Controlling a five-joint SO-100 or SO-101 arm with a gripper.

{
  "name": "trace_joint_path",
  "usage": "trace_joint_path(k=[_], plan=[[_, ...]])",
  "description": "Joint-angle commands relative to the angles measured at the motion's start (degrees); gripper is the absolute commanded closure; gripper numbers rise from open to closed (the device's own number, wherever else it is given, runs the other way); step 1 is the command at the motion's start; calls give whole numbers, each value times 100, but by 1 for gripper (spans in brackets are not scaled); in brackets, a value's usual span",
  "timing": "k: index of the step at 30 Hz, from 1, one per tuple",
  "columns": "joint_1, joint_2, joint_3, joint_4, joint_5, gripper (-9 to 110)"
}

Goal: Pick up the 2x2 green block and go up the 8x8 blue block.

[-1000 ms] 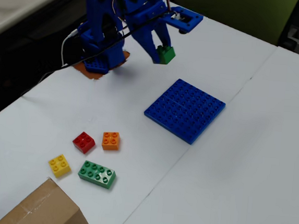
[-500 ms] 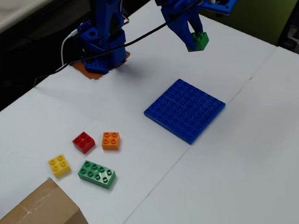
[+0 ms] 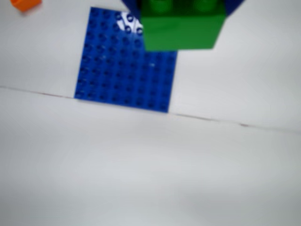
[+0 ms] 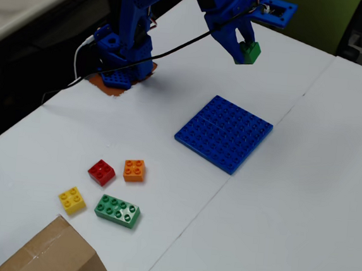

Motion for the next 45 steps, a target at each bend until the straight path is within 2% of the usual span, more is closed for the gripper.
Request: trace_joint_path(k=[1,45], plan=[[-53,193,-141,255,26,101],[211,1090,1090,149,-404,101]])
